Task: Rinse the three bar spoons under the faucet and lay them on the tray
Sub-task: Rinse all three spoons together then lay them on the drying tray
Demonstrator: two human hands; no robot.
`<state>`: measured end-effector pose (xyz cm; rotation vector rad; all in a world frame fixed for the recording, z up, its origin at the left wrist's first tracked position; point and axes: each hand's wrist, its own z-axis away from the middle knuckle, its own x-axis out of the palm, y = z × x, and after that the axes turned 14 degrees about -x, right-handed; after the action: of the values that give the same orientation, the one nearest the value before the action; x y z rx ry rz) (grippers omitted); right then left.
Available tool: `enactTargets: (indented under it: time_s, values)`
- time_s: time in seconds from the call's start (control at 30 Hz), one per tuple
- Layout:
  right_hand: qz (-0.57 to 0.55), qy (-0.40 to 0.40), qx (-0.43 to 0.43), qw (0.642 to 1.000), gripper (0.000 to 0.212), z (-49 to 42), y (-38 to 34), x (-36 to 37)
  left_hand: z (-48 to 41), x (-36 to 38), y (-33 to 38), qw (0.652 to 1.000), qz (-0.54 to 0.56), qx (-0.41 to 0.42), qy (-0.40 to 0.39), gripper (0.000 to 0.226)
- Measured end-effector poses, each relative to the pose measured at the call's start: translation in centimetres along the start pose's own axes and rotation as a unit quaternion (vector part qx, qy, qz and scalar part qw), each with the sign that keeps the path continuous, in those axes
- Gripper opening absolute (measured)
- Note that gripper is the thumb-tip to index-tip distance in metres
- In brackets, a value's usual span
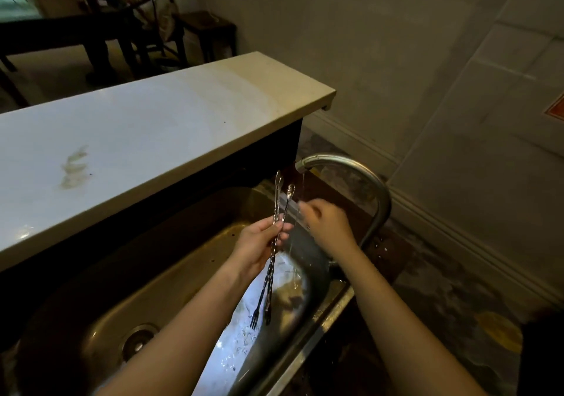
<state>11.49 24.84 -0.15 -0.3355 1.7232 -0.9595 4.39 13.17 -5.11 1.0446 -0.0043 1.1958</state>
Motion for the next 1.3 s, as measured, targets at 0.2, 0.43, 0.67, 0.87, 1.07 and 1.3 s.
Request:
enactTargets:
  time_s: [0.2, 0.43, 0.67, 0.87, 1.07, 1.3]
  values:
    - [-0.130, -0.021, 0.015, 0.991, 0.027, -4.3, -1.5, 0.2, 1.2, -1.3, 0.4, 0.999, -0.027, -0.026, -0.023, 0.018]
    - [-0.201, -0.026, 0.003, 0.979, 0.027, -4.2, -1.0, 1.1, 2.0, -2.2, 0.7, 0.995, -0.035, -0.074, -0.061, 0.020]
    - [-0.221, -0.027, -0.005, 0.975, 0.022, -4.4, 0.6, 0.0, 1.4, -1.4, 0.2, 0.989, -0.036, -0.109, -0.091, 0.022]
    - [-0.221, -0.021, -0.027, 0.975, 0.025, -4.8, 1.8, -0.5, 1.4, -1.9, 0.3, 0.987, -0.049, -0.127, -0.090, 0.022]
    - [-0.217, -0.048, -0.030, 0.974, 0.017, -4.9, 2.1, 0.1, 1.7, -2.6, 0.3, 0.989, -0.057, -0.121, -0.066, 0.021]
    - [-0.227, -0.088, -0.016, 0.970, 0.025, -5.4, 1.9, -0.4, 1.5, -2.9, 0.9, 0.989, -0.053, -0.125, -0.054, 0.020]
